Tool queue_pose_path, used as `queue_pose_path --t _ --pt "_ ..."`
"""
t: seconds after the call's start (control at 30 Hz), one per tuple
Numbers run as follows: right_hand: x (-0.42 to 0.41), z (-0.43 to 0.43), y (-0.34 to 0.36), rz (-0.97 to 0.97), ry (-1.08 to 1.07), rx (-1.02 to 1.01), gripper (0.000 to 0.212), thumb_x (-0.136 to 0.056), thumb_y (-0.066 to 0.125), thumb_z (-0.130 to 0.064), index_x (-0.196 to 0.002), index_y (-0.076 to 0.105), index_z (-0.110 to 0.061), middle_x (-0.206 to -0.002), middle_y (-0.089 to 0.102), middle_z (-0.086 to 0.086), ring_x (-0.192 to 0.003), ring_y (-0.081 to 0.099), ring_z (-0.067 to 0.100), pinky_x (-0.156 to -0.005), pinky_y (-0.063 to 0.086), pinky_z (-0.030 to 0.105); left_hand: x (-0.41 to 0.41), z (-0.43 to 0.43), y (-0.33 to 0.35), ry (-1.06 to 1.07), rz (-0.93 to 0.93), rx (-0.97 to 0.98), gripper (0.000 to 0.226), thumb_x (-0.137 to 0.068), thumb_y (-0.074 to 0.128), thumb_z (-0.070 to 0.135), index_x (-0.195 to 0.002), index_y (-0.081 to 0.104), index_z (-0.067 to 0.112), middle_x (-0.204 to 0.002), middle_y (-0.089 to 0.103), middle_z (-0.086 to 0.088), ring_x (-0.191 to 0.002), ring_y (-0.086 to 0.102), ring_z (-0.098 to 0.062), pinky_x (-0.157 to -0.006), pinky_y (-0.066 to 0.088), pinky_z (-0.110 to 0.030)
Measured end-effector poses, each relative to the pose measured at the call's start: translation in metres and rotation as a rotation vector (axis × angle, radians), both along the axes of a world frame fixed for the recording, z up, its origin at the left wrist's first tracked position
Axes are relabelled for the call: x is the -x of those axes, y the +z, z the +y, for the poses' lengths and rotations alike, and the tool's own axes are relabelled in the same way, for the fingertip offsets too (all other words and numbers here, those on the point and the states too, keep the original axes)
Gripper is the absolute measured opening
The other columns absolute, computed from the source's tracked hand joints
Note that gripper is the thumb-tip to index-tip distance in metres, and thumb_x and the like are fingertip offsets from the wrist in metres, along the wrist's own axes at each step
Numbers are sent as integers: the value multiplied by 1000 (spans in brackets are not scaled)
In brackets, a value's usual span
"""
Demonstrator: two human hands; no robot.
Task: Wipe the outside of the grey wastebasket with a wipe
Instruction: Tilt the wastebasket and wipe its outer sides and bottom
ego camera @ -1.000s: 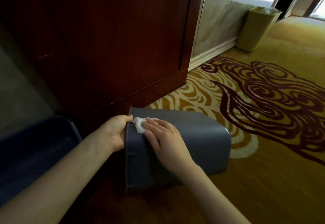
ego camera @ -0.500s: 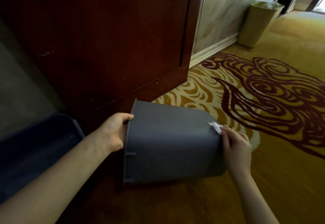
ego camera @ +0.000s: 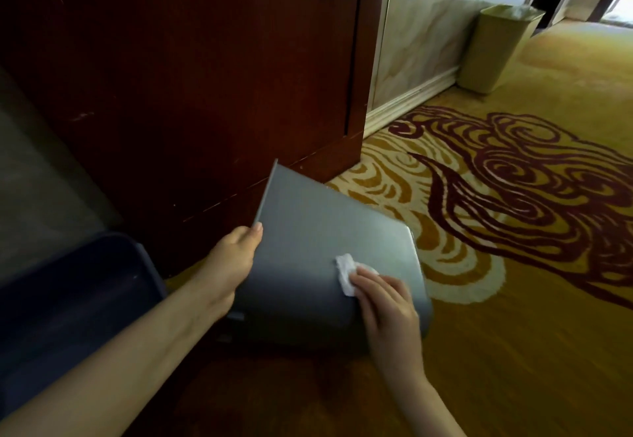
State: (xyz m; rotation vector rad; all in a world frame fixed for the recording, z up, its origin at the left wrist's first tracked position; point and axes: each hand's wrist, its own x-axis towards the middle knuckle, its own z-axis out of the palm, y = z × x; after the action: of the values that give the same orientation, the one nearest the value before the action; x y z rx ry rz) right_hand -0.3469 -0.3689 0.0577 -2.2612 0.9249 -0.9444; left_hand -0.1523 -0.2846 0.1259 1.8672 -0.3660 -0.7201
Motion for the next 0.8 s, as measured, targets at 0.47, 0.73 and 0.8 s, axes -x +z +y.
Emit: queue_pose_path --t 0.47,0.73,0.8 --pt "-38 -59 23 -595 -265 -824 18 -89 57 -27 -104 63 -34 -105 65 -10 -96 61 4 -78 52 27 -35 36 -23 -162 -153 113 28 -98 33 31 -90 60 25 -73 71 12 -60 64 5 -44 45 -13" --pt "-147 -30 26 -91 118 201 32 -89 55 -5 -121 59 -8 -128 59 7 -106 49 28 -90 42 35 -40 28 -28 -198 -203 150 29 -95 38 31 -87 63 20 -74 71 16 -65 63 4 -56 48 -10" --pt "-133 -41 10 -83 49 189 34 -89 55 -5 -122 59 -7 -129 59 8 -108 49 27 -92 44 37 -42 29 -30 -205 -205 146 28 -96 37 32 -88 63 24 -75 71 20 -64 64 6 -52 48 -11"
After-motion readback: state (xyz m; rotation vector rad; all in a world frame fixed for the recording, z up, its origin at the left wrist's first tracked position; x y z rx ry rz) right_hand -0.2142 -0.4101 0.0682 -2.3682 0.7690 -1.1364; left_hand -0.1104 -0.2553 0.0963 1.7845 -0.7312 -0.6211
